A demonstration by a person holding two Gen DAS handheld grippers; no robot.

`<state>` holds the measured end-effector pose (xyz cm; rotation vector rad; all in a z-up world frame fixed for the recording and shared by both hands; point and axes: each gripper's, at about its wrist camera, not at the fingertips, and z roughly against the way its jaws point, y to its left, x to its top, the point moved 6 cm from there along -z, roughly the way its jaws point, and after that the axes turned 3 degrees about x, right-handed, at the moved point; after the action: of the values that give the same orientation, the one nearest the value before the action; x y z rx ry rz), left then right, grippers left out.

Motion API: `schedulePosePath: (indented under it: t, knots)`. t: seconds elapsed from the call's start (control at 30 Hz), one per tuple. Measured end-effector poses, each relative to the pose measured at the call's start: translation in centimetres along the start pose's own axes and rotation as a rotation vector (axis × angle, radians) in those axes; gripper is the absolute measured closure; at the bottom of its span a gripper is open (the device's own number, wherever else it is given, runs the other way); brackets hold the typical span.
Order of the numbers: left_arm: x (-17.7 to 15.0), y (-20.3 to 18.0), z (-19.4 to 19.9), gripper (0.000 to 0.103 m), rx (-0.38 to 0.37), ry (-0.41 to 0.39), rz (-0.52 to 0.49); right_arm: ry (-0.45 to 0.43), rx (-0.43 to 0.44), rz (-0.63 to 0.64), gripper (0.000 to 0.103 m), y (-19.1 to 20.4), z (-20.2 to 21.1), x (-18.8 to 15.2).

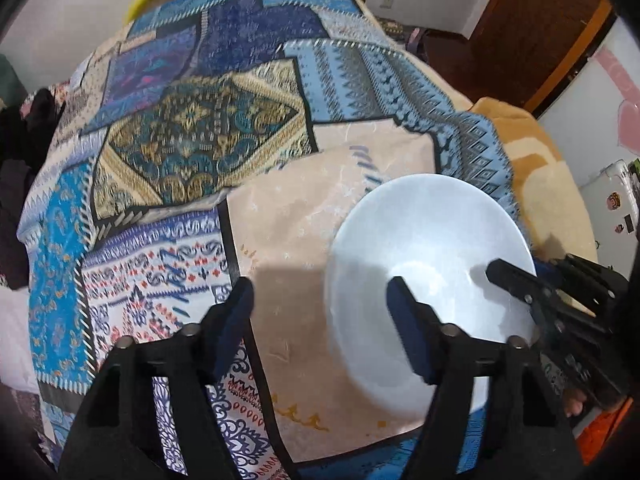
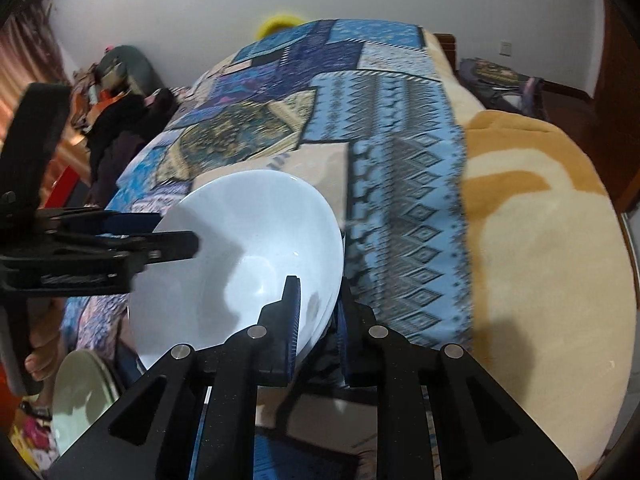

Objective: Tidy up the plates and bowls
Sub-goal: 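Lift the white bowl with the right gripper and carry it over the stack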

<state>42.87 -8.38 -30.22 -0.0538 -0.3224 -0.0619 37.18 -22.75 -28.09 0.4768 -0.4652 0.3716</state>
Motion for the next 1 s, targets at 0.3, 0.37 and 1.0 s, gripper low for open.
schedulePosePath:
  t: [0.3,0.37,1.0]
  knots:
    - [-1.7,0.4,-1.4,0.069,-0.022,0.046,-0.006,0.015,-0.032,-0.015,0.078,-0.3,-0.6,-0.1]
    - [-1.8,0.3,-1.3,0.071,-0.029,0.043,-0.005,0.025,-0.003,-0.023,0.078,-0.1,-0.8,-0.5]
    - [-4.2,-2.1,3.9,0.087,-0.02,-0.027,-0.069,-0.076,-0.017,-0.051,0.085,3.3,4.6,-0.8]
